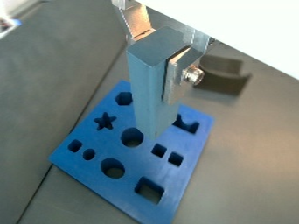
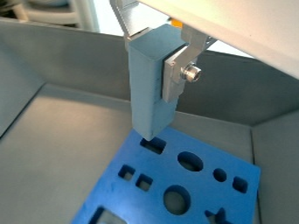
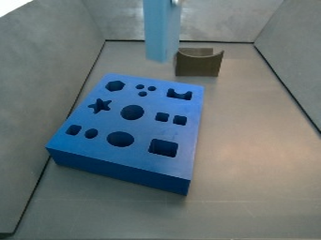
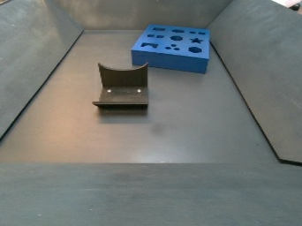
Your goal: Insert the rectangle object.
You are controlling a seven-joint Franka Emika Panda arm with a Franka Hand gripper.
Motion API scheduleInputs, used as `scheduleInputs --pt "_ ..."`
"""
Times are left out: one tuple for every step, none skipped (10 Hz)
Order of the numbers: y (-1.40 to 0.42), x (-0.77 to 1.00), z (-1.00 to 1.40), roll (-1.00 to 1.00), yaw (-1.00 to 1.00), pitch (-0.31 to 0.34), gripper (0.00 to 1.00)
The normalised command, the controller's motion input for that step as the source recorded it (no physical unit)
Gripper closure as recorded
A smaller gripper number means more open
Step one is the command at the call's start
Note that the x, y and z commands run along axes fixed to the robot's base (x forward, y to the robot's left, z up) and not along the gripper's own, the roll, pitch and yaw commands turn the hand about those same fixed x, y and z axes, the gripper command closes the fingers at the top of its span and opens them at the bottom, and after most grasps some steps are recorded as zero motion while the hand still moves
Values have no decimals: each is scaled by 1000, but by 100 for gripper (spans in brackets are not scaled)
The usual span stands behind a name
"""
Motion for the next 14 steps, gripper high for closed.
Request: scheduleInputs --pt "-311 0 -286 0 -880 -39 100" --pt "-314 63 -326 0 -837 -29 100" --pt "-280 23 -409 0 -889 -31 100" --pt "-206 17 -469 7 -949 -14 100" --pt "-146 89 -409 0 -917 0 100" --pt "-14 54 -403 4 -980 -3 100" --pt "0 0 -380 14 -1000 -26 100" --pt "0 0 -383 13 -1000 -26 100" --pt "0 0 -377 10 -1000 -26 100" --pt "0 0 -374 9 -1000 -29 100" --pt "0 0 -369 7 -1000 -29 100" --pt "0 0 -346 0 -1000 -20 100" --pt "0 0 -349 1 -1000 -17 100" --pt "0 0 -354 4 -1000 -20 100"
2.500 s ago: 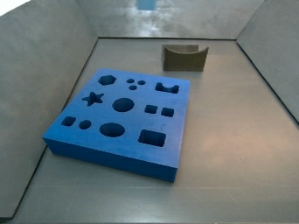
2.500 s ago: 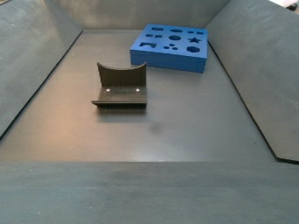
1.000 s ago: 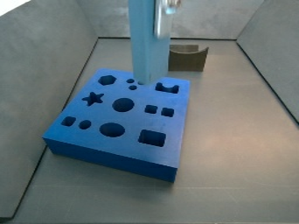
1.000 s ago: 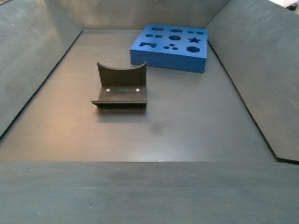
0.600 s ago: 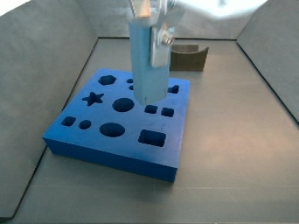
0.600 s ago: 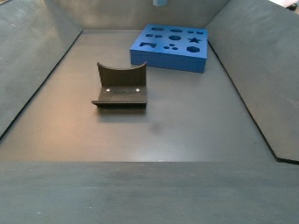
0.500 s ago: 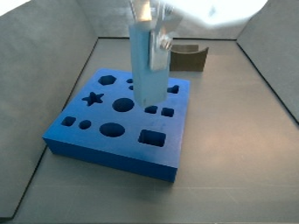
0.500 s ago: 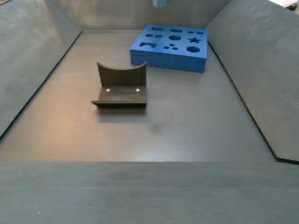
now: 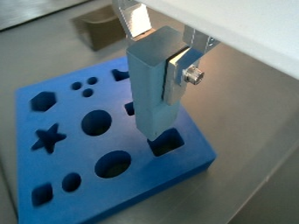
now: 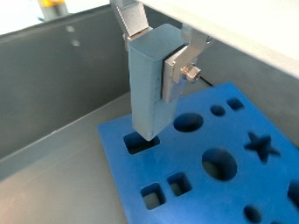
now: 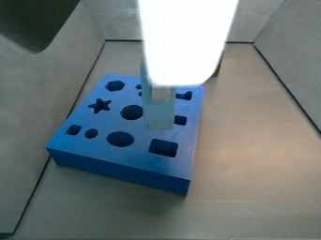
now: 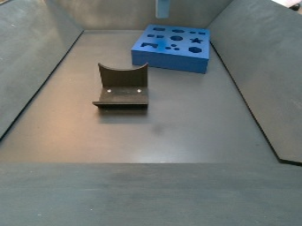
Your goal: Insert the rectangle object.
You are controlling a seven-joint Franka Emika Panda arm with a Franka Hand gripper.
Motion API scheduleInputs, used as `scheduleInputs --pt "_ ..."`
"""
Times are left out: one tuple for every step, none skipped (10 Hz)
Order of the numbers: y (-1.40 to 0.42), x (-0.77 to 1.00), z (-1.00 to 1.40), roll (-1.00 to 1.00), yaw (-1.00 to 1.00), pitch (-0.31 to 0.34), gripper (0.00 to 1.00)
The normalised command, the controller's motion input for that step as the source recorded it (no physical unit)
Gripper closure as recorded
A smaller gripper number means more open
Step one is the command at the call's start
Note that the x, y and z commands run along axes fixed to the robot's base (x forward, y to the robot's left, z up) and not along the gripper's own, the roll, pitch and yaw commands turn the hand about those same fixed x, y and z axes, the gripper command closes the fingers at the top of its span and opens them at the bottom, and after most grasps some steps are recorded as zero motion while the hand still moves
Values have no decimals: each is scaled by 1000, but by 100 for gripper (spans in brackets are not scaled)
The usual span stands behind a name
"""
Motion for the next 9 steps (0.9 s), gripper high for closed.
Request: scheduleInputs --pt "0 0 -357 6 -1000 -20 100" --pt "0 0 -357 10 -1000 -14 100" --pt "0 257 -420 83 -811 0 100" --pt "-163 434 -471 210 -523 0 100" --pt "-209 429 -357 293 -377 66 100" --pt "0 123 -140 134 -109 59 100" --pt "0 137 -31 40 -46 76 100" --pt "-74 0 -197 36 -20 19 100" --pt "-140 -74 -277 0 0 26 100"
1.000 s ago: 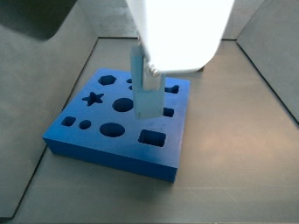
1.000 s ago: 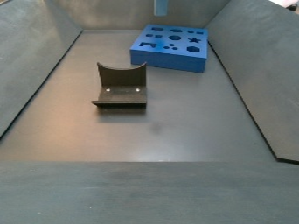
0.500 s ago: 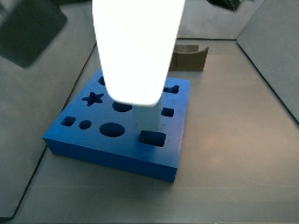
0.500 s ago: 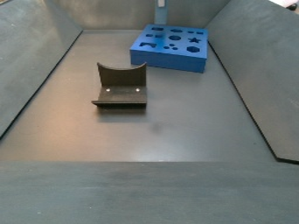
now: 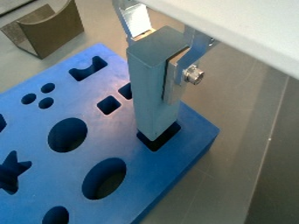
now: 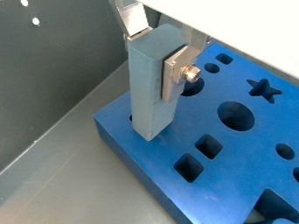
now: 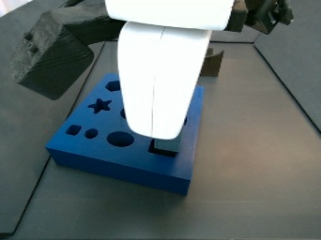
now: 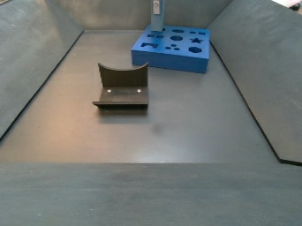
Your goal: Insert the rectangle object.
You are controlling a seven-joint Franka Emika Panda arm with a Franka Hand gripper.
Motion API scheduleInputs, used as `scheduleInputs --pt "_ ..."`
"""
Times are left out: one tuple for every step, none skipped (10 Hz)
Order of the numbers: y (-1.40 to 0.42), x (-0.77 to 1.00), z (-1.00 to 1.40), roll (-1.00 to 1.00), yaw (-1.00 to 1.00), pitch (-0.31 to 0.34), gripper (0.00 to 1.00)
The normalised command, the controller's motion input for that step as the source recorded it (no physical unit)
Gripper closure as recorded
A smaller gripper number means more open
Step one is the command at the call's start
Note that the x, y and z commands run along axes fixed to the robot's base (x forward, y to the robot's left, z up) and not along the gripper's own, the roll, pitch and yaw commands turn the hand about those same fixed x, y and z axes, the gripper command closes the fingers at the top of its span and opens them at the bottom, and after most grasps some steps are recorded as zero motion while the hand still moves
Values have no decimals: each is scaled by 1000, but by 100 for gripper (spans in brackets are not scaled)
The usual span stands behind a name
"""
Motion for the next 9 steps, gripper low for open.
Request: scheduleInputs --pt "-100 -217 -343 -6 0 11 100" --pt "-14 -283 -366 0 0 4 100" --pt "0 -349 -394 0 0 0 100" --pt "0 -214 -557 -3 -111 17 100" --pt "-17 -163 -734 0 -106 0 100" --pt "-266 0 -1000 0 -149 -23 100" --pt "-271 74 -1000 0 -234 -49 100" --pt "0 26 -314 -164 -23 0 100" --pt "69 -57 0 -56 0 -23 100"
